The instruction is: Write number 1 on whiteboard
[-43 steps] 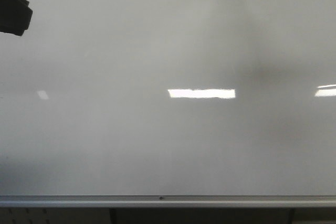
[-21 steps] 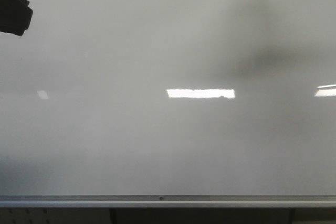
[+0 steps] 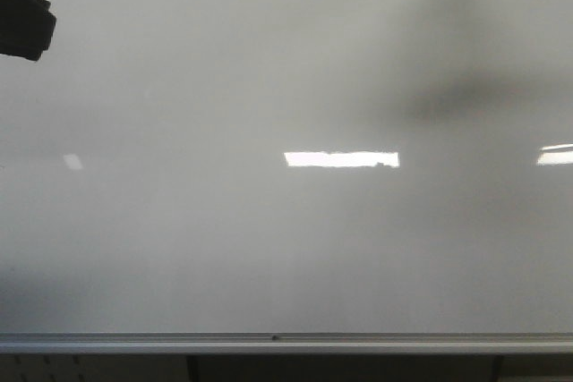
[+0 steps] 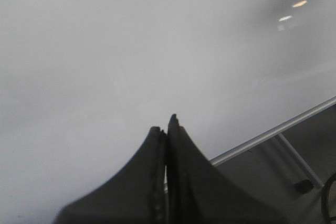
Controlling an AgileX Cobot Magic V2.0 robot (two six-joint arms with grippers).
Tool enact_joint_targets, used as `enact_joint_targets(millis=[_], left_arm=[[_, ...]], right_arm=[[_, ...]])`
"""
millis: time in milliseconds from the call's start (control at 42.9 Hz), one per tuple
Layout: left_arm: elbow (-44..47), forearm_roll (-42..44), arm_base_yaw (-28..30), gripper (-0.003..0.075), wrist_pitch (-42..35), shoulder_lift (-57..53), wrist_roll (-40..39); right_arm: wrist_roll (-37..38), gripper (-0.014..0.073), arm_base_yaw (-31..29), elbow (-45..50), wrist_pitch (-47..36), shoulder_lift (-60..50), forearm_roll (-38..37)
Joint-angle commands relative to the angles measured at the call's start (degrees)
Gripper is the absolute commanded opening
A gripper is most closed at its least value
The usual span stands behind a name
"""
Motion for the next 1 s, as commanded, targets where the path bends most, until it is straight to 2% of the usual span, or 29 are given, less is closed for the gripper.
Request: enact_joint_targets(millis=[0,559,979], left_arm=[[-1.64,-0.75,-0.33,-0.002,-3.71,-0.94,-0.41],[-1.64,-0.75,-0.33,-0.002,-3.71,-0.94,-0.41],[-1.64,-0.75,-0.33,-0.002,-3.71,-0.94,-0.41]], right_arm=[[-0.5,-0.0087,-0.35,-2.73,-2.35,-0.23,-0.45],[-1.4,-0.0087,-0.35,-2.84,0.28,0.39,-0.45],[-1.4,-0.0087,-0.35,2.8,0.3,0.39,-0.39]])
